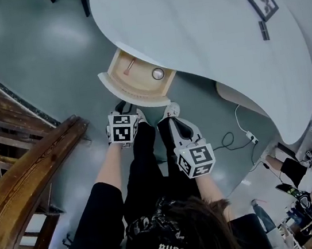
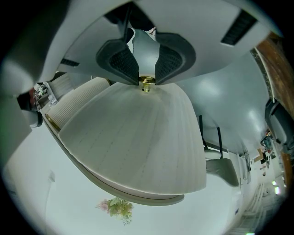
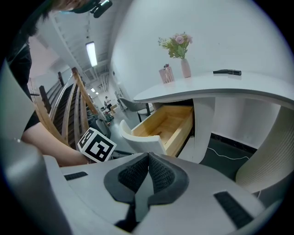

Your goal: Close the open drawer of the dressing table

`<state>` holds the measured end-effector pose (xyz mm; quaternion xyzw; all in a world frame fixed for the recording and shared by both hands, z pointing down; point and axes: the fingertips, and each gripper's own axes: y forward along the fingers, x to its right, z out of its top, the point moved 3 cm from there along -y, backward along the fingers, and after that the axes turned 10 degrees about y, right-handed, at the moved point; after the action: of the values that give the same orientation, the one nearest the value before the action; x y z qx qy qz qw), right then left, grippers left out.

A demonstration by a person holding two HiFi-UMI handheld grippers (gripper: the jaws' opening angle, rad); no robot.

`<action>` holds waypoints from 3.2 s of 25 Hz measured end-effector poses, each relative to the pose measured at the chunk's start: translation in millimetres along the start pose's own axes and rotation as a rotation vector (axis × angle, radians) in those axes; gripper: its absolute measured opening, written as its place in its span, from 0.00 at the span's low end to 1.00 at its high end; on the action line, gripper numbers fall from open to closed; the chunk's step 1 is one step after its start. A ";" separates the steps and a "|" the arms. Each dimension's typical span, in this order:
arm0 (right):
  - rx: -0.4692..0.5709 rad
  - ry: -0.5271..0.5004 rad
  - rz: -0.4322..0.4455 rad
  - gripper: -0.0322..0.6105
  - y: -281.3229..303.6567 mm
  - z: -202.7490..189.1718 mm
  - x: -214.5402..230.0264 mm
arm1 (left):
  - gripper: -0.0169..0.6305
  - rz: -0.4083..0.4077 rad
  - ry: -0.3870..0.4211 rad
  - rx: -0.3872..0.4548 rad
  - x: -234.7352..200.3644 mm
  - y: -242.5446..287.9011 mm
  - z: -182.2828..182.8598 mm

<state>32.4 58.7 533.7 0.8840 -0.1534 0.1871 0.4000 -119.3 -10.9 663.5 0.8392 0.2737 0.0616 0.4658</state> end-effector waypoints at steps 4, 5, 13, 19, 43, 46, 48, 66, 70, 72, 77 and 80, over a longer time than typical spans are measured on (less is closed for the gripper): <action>-0.001 0.007 0.004 0.09 0.6 0.3 2.5 | 0.22 0.000 -0.003 0.007 0.8 3.9 4.9; -0.002 0.009 0.006 0.09 0.8 0.6 3.3 | 0.22 -0.001 -0.004 0.010 1.1 4.8 6.5; -0.007 0.007 0.012 0.09 3.4 6.9 10.0 | 0.22 0.004 -0.008 0.016 1.2 13.0 18.2; -0.009 0.008 0.011 0.09 4.5 9.6 13.7 | 0.22 0.005 -0.008 0.020 0.1 17.7 24.7; -0.014 0.010 0.016 0.09 10.2 30.1 33.2 | 0.22 0.018 -0.005 0.027 1.2 34.9 53.9; -0.014 0.012 0.016 0.09 10.7 31.6 36.1 | 0.22 0.018 -0.003 0.027 2.1 37.3 56.7; -0.014 0.012 0.016 0.09 11.5 32.0 36.5 | 0.22 0.019 -0.003 0.028 1.6 38.0 58.0; -0.025 0.018 0.020 0.09 19.9 40.6 44.6 | 0.22 0.021 0.004 0.031 1.0 44.7 69.6; -0.029 0.019 0.020 0.09 20.1 39.1 43.8 | 0.22 0.020 0.005 0.043 0.9 49.3 77.7; -0.031 0.020 0.018 0.09 20.3 38.5 44.7 | 0.22 0.019 0.007 0.047 0.4 51.7 81.2; -0.028 0.026 0.011 0.09 21.2 41.2 49.5 | 0.22 0.018 0.009 0.052 0.0 56.6 87.9; -0.025 0.029 0.008 0.09 22.1 43.6 51.7 | 0.22 0.016 0.012 0.056 0.0 58.3 91.6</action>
<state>77.8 5.0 545.0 0.8754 -0.1532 0.1997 0.4126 -63.0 -103.6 659.8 0.8537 0.2714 0.0629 0.4399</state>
